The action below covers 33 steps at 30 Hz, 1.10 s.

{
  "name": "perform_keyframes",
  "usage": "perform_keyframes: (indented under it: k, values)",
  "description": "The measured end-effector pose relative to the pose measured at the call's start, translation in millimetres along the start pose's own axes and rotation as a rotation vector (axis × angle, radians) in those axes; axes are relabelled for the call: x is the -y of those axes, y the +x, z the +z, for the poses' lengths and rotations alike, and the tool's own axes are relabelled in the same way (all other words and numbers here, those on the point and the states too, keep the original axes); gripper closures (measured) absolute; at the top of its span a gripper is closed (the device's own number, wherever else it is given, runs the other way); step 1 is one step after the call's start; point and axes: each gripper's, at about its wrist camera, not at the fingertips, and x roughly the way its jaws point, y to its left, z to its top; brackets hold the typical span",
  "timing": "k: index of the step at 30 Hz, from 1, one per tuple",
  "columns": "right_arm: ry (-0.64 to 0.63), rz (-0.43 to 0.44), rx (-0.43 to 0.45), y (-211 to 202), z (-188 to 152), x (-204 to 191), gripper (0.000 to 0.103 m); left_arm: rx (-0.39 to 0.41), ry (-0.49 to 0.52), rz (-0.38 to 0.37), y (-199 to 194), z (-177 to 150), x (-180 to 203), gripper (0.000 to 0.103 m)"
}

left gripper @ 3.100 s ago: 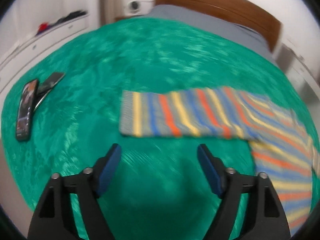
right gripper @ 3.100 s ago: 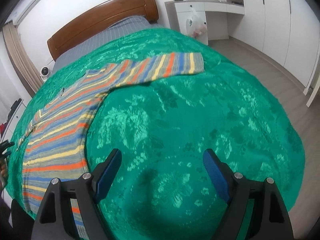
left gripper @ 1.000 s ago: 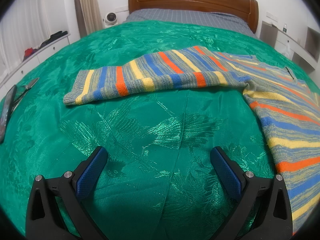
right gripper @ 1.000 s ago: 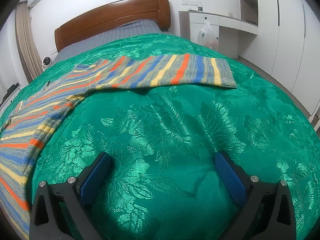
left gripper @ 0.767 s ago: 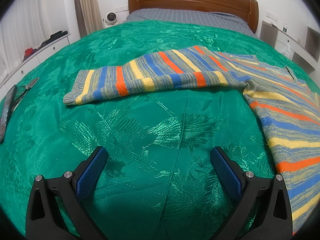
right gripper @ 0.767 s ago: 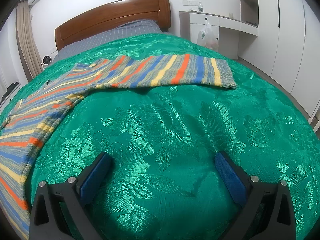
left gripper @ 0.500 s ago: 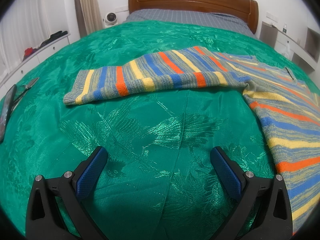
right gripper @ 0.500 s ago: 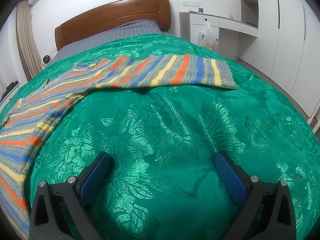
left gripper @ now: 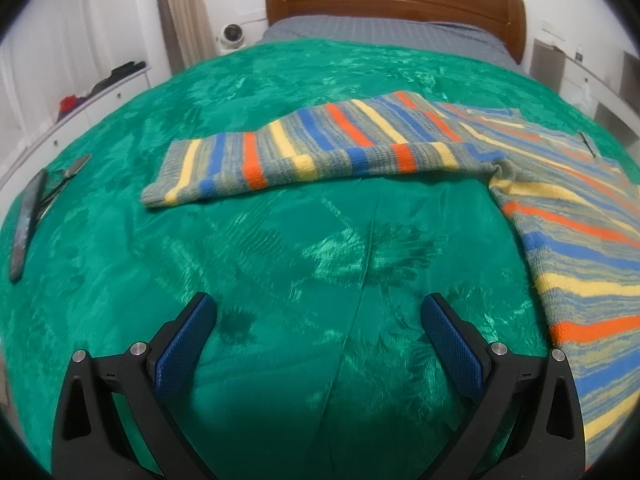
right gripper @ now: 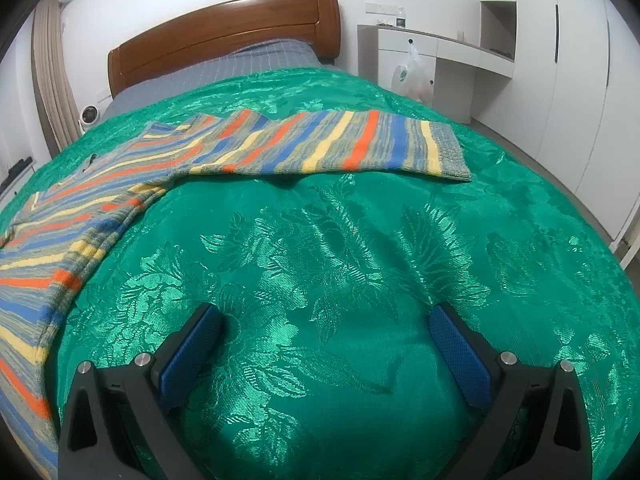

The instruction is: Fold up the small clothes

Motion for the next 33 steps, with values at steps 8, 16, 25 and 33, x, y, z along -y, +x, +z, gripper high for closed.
perform_keyframes:
  k: [8, 16, 25, 33]
  values:
    - [-0.039, -0.18, -0.007, -65, 21, -24, 0.0, -0.022, -0.002, -0.078, -46, -15, -4, 0.0]
    - [-0.019, -0.17, 0.044, -129, 30, -53, 0.001, 0.058, 0.031, -0.076, -103, -26, 10, 0.0]
    - [-0.155, -0.129, 0.041, -161, 26, -116, 0.001, 0.146, 0.198, -0.036, -169, -17, 45, 0.0]
    - [-0.302, -0.16, 0.065, -175, 19, -150, 0.001, 0.11, 0.2, -0.101, -187, -13, 63, 0.0]
